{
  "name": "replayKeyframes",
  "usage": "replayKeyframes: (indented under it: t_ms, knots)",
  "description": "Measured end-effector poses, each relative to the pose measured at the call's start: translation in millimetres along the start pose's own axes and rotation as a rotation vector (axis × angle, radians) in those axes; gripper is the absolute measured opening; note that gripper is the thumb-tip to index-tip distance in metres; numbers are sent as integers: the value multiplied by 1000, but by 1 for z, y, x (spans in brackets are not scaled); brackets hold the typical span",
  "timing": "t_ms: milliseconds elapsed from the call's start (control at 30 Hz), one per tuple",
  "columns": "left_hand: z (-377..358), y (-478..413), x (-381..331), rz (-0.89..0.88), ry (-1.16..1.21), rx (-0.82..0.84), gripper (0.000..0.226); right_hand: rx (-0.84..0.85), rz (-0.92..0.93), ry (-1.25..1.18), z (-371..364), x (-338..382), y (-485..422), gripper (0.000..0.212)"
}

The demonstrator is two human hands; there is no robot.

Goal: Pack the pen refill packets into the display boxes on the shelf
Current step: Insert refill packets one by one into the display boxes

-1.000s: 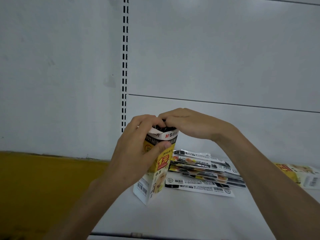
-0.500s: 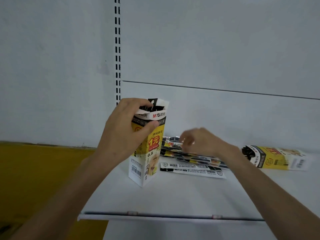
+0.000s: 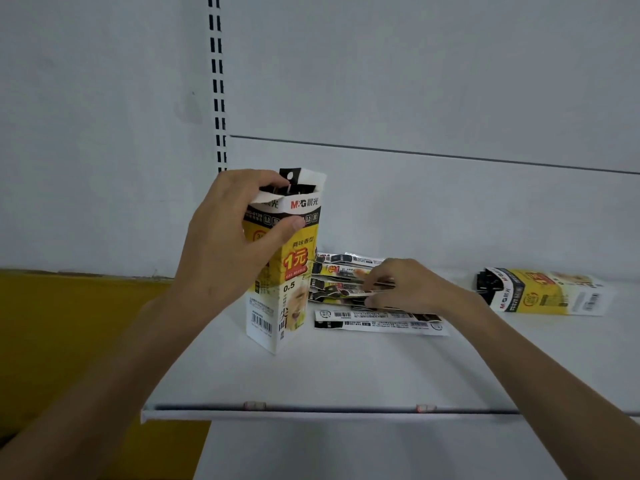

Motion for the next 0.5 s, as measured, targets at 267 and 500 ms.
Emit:
replayKeyframes:
  t_ms: [267, 500]
  knots:
    - [-3, -1, -3, 9, -50, -19, 50, -27, 73, 60, -4, 1, -1, 24]
    - [-2, 1, -5, -51, -99, -5, 42, -190, 128, -82, 21, 19, 4, 22]
Point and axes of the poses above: each hand's wrist, its own y-axis away from the middle knuckle, its own z-axis out of the back of the hand, x = y × z, the point moved 6 cm from there along -y, towards the middle knuckle, and after that the axes turned 9 degrees about z, right-handed, at the moved point
